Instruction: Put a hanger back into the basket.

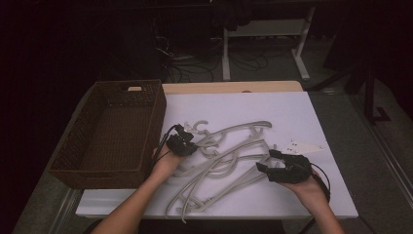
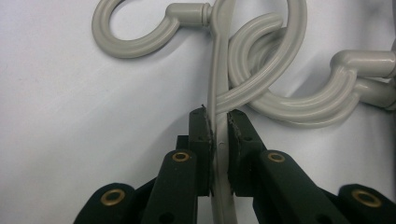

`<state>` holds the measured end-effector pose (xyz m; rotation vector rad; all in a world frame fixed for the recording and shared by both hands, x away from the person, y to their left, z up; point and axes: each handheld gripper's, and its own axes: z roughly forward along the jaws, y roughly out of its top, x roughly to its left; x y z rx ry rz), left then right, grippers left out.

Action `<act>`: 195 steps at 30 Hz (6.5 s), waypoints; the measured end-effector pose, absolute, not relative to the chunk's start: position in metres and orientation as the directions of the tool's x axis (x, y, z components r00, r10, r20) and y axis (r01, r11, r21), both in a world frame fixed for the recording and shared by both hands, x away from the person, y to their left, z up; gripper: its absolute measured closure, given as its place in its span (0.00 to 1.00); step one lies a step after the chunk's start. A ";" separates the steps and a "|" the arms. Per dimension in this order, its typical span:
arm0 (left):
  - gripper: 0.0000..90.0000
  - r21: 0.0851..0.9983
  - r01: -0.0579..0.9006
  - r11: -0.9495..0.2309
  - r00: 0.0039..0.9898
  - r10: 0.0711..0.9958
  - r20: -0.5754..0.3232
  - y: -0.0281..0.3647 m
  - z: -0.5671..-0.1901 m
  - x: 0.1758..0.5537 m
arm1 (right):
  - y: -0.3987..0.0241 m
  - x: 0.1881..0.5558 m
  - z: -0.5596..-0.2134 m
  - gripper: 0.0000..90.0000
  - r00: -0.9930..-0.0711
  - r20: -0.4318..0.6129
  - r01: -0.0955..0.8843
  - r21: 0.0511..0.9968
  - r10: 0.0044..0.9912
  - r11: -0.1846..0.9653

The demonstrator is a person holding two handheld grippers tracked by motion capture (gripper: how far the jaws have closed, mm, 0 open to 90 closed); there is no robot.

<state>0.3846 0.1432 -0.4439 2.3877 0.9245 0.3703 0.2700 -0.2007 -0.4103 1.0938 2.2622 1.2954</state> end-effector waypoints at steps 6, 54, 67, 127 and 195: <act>0.91 0.603 0.520 -0.606 0.726 0.685 0.063 0.143 -0.423 0.383 | -0.204 0.270 -0.408 0.35 -0.652 0.104 0.458 0.843 0.751 0.281; 0.91 0.671 0.599 -0.437 0.482 0.866 0.134 0.419 -0.300 0.389 | -0.204 0.277 -0.411 0.34 -0.640 0.115 0.476 0.836 0.759 0.274; 0.91 0.661 0.637 -0.396 0.386 0.907 0.171 0.459 -0.318 0.392 | -0.204 0.278 -0.412 0.34 -0.634 0.119 0.482 0.834 0.764 0.270; 0.21 0.828 0.418 -0.374 0.793 0.596 -0.131 0.203 -0.313 0.361 | -0.206 0.279 -0.416 0.34 -0.659 0.121 0.484 0.824 0.743 0.295; 0.75 0.587 0.420 -0.692 0.887 0.449 -0.106 0.133 -0.447 0.319 | -0.203 0.279 -0.421 0.34 -0.667 0.124 0.497 0.809 0.735 0.314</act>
